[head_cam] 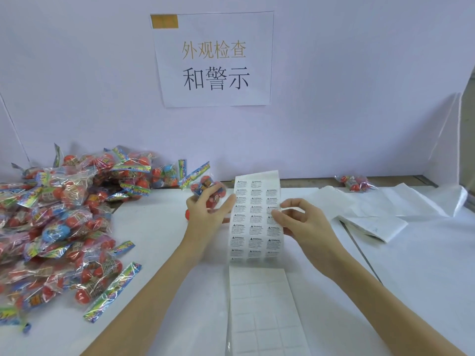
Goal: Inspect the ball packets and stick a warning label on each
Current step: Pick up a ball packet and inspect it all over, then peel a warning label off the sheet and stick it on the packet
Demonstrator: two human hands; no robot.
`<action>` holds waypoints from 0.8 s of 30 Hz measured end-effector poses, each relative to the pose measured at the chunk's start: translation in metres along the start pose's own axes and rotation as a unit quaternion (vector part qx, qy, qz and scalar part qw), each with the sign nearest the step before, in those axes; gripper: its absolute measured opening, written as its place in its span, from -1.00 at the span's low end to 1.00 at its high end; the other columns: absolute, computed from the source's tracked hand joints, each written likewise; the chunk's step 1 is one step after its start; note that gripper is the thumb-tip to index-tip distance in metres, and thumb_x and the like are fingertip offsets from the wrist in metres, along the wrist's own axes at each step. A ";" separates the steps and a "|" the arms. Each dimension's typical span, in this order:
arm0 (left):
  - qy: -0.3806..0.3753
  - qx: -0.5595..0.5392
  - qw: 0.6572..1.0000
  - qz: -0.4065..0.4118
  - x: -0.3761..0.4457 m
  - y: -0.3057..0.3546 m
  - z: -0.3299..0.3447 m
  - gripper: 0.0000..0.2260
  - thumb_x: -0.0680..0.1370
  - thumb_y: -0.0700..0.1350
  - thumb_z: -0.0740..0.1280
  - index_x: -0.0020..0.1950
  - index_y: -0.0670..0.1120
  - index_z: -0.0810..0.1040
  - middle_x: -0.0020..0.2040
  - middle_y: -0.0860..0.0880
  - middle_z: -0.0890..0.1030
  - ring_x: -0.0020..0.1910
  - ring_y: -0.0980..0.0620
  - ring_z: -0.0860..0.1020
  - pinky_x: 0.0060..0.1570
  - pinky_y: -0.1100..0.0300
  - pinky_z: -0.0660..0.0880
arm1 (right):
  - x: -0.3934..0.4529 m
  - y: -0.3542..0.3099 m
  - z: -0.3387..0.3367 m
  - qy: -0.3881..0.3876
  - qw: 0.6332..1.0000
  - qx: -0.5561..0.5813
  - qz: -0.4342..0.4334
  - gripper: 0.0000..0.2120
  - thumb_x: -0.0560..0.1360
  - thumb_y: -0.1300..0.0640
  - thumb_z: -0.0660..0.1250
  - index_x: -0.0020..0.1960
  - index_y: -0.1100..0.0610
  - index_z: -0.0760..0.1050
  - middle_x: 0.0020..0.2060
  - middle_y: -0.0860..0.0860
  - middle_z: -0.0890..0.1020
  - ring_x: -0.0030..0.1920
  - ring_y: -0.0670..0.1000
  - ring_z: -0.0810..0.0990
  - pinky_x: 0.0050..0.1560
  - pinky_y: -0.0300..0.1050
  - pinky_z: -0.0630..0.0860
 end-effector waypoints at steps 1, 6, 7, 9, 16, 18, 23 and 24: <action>-0.018 -0.038 0.999 -0.010 -0.002 0.000 0.005 -0.73 0.55 0.01 0.51 0.24 0.17 0.63 0.35 -0.12 0.45 0.12 -0.07 0.68 0.12 0.05 0.64 | -0.001 -0.001 0.005 -0.021 1.000 0.000 0.000 -0.80 0.59 0.24 0.44 0.18 0.13 0.51 -0.09 0.18 0.73 -0.01 0.12 0.74 0.10 -0.02 0.67; -0.049 -0.089 0.994 0.031 -0.008 0.018 0.005 -0.57 0.53 -0.10 0.55 0.37 0.14 0.60 0.39 -0.10 0.56 0.18 -0.08 0.68 0.27 -0.03 0.60 | -0.010 -0.011 0.027 -0.128 0.981 -0.133 -0.052 -0.49 0.59 0.35 0.27 0.34 -0.20 0.48 -0.19 0.12 0.51 -0.11 0.02 0.58 0.00 -0.10 0.52; -0.059 -0.075 0.994 0.045 -0.009 0.023 0.006 -0.53 0.53 -0.16 0.54 0.39 0.16 0.59 0.41 -0.08 0.55 0.21 -0.08 0.67 0.32 -0.08 0.57 | -0.011 -0.012 0.030 -0.136 0.979 -0.136 -0.059 -0.45 0.56 0.33 0.27 0.38 -0.22 0.46 -0.22 0.10 0.48 -0.14 0.00 0.55 -0.03 -0.17 0.50; -0.090 -0.073 0.991 0.063 -0.014 0.031 0.013 -0.47 0.55 -0.30 0.49 0.43 0.15 0.55 0.43 -0.08 0.54 0.26 -0.10 0.64 0.35 -0.16 0.54 | -0.014 -0.016 0.032 -0.129 0.977 -0.149 -0.082 -0.44 0.53 0.18 0.30 0.45 -0.26 0.41 -0.21 0.03 0.47 -0.17 -0.04 0.52 -0.07 -0.26 0.48; -0.142 -0.093 0.983 0.062 -0.029 0.042 0.031 -0.44 0.55 -0.35 0.47 0.41 0.18 0.56 0.40 -0.16 0.57 0.25 -0.12 0.66 0.27 -0.25 0.57 | -0.017 -0.046 0.014 0.019 0.974 -0.113 -0.194 -0.59 0.62 0.22 0.42 0.35 -0.18 0.50 0.08 -0.05 0.68 0.03 0.02 0.70 -0.06 -0.07 0.67; -0.142 -0.088 0.984 0.064 -0.032 0.043 0.034 -0.47 0.54 -0.28 0.51 0.37 0.23 0.58 0.36 -0.14 0.59 0.18 -0.08 0.69 0.21 -0.21 0.62 | -0.017 -0.048 0.010 0.029 0.976 -0.092 -0.193 -0.64 0.61 0.26 0.42 0.28 -0.12 0.54 0.01 0.01 0.73 -0.01 0.09 0.72 -0.04 0.00 0.69; -0.084 -0.036 0.988 0.127 -0.032 0.054 0.024 -0.48 0.51 -0.20 0.56 0.39 0.19 0.57 0.32 0.00 0.41 0.05 0.14 0.67 0.04 0.22 0.63 | -0.012 -0.038 0.009 0.003 0.986 -0.086 -0.144 -0.69 0.60 0.29 0.42 0.25 -0.01 0.58 -0.01 0.02 0.77 0.03 0.04 0.75 0.06 0.01 0.70; -0.089 -0.037 0.987 0.130 -0.031 0.055 0.024 -0.49 0.52 -0.23 0.55 0.38 0.17 0.58 0.31 -0.03 0.41 0.03 0.13 0.68 0.05 0.22 0.63 | -0.011 -0.036 0.010 -0.002 0.987 -0.088 -0.137 -0.71 0.60 0.28 0.42 0.25 0.00 0.59 -0.01 0.01 0.77 0.04 0.02 0.75 0.05 -0.03 0.70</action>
Point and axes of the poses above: each hand's wrist, its own x-axis towards the middle knuckle, its own z-axis out of the palm, y = z × x, the point moved 10 cm from there along x, towards the middle knuckle
